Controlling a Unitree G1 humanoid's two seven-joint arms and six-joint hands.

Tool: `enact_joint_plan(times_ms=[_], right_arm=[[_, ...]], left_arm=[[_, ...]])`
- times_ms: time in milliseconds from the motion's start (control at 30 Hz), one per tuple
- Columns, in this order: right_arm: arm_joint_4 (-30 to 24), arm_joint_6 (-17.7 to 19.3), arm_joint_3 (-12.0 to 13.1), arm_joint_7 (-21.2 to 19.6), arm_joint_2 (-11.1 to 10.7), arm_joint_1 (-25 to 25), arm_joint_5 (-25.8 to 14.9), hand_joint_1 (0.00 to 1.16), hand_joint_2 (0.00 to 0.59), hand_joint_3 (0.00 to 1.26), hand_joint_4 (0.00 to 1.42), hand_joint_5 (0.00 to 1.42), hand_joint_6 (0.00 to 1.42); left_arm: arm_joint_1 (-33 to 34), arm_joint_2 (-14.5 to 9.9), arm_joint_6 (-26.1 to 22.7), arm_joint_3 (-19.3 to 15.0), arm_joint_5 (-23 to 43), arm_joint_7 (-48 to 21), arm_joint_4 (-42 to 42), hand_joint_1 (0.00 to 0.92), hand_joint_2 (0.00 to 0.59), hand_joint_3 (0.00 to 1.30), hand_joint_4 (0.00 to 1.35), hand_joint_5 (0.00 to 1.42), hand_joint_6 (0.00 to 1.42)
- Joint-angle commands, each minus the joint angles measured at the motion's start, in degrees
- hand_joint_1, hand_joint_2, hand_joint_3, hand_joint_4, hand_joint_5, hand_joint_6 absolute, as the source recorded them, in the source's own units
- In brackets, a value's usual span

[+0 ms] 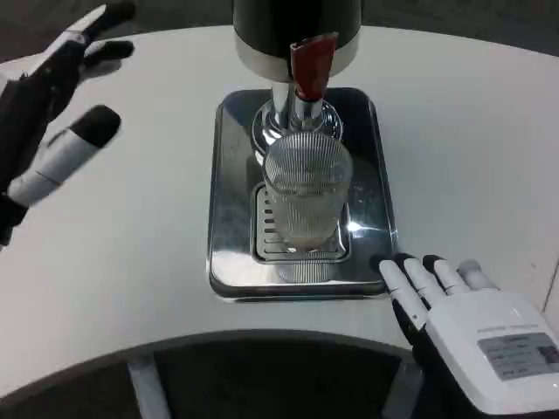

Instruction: Grasp the cup under the faucet to collect the drink, then remove the cup.

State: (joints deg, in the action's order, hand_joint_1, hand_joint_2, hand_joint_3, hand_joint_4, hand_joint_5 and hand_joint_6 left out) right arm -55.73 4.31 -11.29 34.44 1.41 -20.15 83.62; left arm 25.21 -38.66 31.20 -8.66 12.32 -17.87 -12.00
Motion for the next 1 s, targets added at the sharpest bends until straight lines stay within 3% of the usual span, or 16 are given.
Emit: enact_joint_plan(times_ms=[33,167,533,767,1000], right_arm=[[0.8,-0.3,-1.0,0.5,0.7,0.0,1.0,0.73,0.234,0.0,0.0,0.0,0.0],[0.9,-0.5,-1.5,0.5,1.0,0.0,1.6,0.73,0.234,0.0,0.0,0.0,0.0],[1.1,-0.9,-2.5,0.4,1.7,0.0,2.9,0.73,0.234,0.0,0.0,0.0,0.0],[1.4,-1.3,-3.2,0.2,1.9,0.1,3.5,0.73,0.234,0.0,0.0,0.0,0.0],[1.4,-1.8,-3.2,0.2,1.9,0.2,3.8,0.73,0.234,0.0,0.0,0.0,0.0]], left_arm=[[3.7,-2.2,-4.2,-1.0,8.5,-12.5,-0.4,0.0,0.038,0.08,0.0,0.11,0.12],[7.6,-2.7,-9.3,-1.6,14.7,-22.6,0.4,0.0,0.045,0.04,0.0,0.06,0.07],[17.9,-3.6,-23.4,-2.0,22.1,-40.9,0.1,0.0,0.057,0.0,0.0,0.0,0.0],[23.8,-2.1,-28.2,-2.3,21.3,-45.2,-4.8,0.0,0.062,0.0,0.0,0.0,0.0],[26.7,-0.3,-27.6,-2.6,19.7,-45.3,-8.8,0.0,0.066,0.0,0.0,0.0,0.0]])
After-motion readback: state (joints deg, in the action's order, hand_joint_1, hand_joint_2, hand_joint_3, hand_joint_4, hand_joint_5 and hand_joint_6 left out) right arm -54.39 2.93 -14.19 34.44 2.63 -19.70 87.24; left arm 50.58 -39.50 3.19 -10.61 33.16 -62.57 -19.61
